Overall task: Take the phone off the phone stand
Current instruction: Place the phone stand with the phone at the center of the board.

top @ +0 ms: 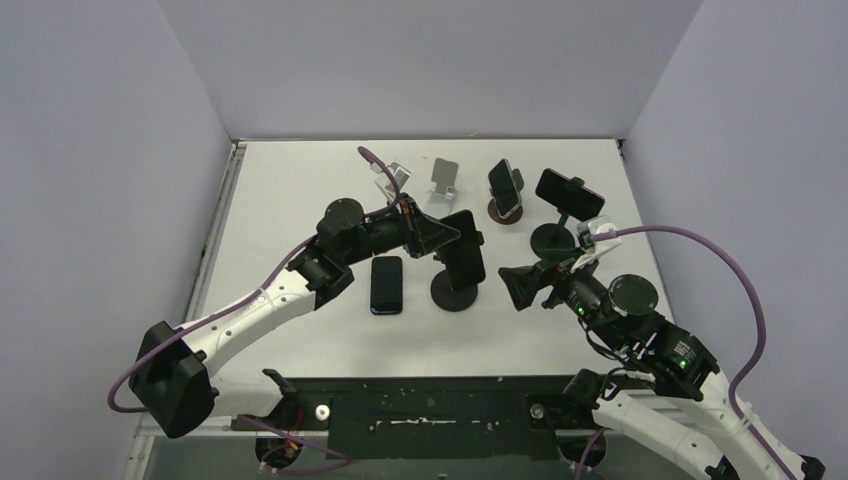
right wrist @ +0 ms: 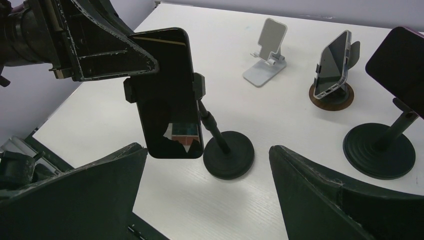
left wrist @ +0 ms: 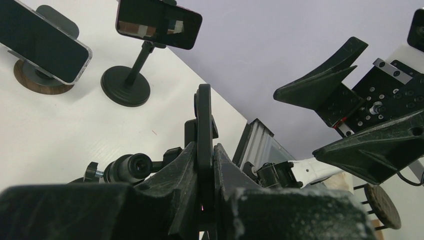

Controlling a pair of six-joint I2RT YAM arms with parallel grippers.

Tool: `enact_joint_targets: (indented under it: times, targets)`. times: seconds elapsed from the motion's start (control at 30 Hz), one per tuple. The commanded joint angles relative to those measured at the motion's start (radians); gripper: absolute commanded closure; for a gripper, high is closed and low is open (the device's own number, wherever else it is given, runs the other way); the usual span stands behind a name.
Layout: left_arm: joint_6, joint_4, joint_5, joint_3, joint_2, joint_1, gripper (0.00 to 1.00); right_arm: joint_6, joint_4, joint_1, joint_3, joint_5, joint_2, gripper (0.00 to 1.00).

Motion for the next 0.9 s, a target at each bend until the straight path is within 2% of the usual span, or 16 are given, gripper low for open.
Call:
enact_joint_targets:
  times: [0.0,0.33,0.47,0.87]
  targets:
    - [0.019,0.079,-0.014,0.016,0.014,0.0,0.95,-0.003,-0.009,0.006,0.021,-0.008,0.01,0.0]
    - [0.017,0.05,-0.023,-0.001,0.009,0.0,0.8,-0.003,-0.02,0.006,0.023,-0.011,0.015,0.0]
    - [0.023,0.041,-0.027,-0.003,-0.004,0.001,0.71,-0.005,-0.018,0.007,0.032,-0.022,0.019,0.0]
    - [0.029,0.029,-0.025,-0.004,-0.02,0.0,0.68,0.004,0.003,0.008,0.032,-0.047,0.05,0.0]
